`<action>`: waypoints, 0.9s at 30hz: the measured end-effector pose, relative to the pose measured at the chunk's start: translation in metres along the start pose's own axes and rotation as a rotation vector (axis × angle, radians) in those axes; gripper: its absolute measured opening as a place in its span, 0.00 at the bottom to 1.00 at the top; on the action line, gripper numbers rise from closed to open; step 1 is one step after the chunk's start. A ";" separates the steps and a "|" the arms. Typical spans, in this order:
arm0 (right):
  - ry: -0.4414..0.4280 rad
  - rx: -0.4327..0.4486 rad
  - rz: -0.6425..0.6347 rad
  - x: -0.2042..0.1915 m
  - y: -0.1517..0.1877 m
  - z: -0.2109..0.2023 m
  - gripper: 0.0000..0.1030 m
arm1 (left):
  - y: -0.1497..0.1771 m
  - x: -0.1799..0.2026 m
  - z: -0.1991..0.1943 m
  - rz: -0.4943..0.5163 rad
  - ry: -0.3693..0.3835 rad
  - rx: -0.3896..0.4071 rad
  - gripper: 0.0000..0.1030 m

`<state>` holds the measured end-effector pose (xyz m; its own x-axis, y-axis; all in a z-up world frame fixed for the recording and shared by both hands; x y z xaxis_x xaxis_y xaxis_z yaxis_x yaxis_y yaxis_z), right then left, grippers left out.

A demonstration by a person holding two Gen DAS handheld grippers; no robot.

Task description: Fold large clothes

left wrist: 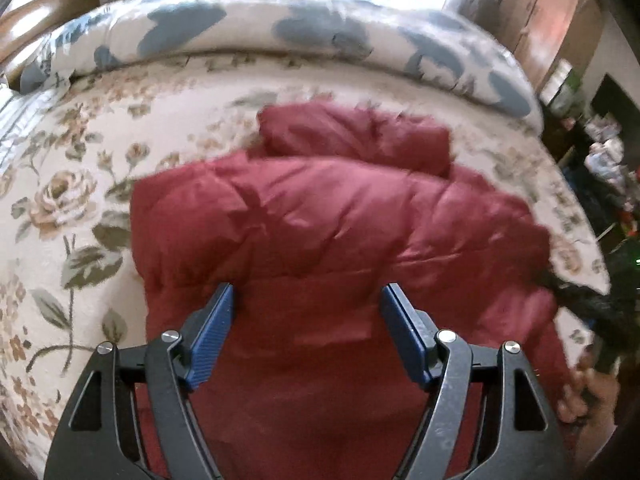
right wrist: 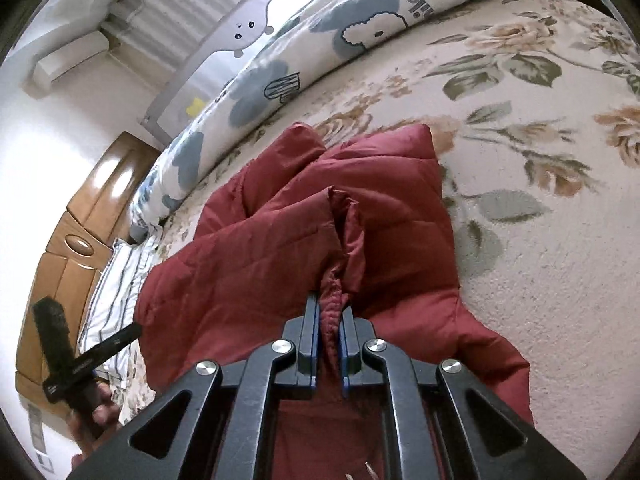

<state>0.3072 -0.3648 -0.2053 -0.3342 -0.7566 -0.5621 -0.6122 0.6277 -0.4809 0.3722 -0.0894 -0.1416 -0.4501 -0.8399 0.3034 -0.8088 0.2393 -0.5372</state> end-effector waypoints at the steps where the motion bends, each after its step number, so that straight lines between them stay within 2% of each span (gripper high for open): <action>1: 0.013 0.004 -0.009 0.000 0.000 -0.002 0.17 | 0.005 -0.004 0.009 -0.002 -0.025 -0.024 0.72; 4: 0.079 0.059 -0.038 -0.003 -0.006 -0.019 0.19 | 0.016 -0.008 0.020 0.008 -0.072 -0.045 0.73; 6: 0.142 0.177 -0.081 -0.013 -0.014 -0.049 0.20 | 0.019 -0.007 0.021 0.015 -0.089 -0.040 0.73; 8: 0.134 0.243 -0.126 -0.030 -0.015 -0.067 0.26 | 0.020 -0.007 0.022 0.015 -0.098 -0.038 0.73; 9: 0.121 0.255 -0.167 -0.042 -0.013 -0.070 0.35 | 0.020 -0.007 0.023 0.014 -0.103 -0.037 0.73; 10: 0.118 0.236 -0.235 -0.057 -0.007 -0.066 0.43 | 0.020 -0.008 0.024 0.014 -0.110 -0.037 0.73; 13: 0.186 0.127 -0.359 -0.073 0.011 -0.027 0.45 | 0.020 -0.007 0.024 0.018 -0.124 -0.043 0.73; 15: 0.258 0.068 -0.362 -0.056 0.018 0.000 0.44 | 0.020 -0.009 0.024 0.019 -0.131 -0.047 0.76; 17: 0.289 0.012 -0.331 -0.034 0.023 0.021 0.42 | 0.021 -0.011 0.021 0.023 -0.130 -0.050 0.76; 20: 0.246 -0.005 -0.274 -0.016 0.026 0.030 0.42 | 0.023 -0.010 0.008 0.041 -0.121 -0.030 0.75; 23: 0.243 -0.001 -0.269 -0.013 0.026 0.030 0.42 | 0.025 -0.015 -0.010 0.030 -0.115 0.023 0.75; 27: 0.231 -0.002 -0.260 -0.010 0.026 0.031 0.42 | 0.036 -0.036 0.001 -0.010 -0.150 -0.028 0.76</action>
<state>0.3169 -0.3354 -0.2326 -0.3197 -0.9130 -0.2535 -0.6996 0.4079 -0.5866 0.3599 -0.0509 -0.1721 -0.3818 -0.9052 0.1865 -0.8242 0.2421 -0.5120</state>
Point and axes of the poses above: each gripper's, at about its wrist camera, not at the fingertips, and z roughly the way its jaws point, x to its right, y to its underside, the point moved 9 cm from there along z, roughly the way its jaws point, and after that the axes turned 11 degrees about y, right-handed, at the moved point
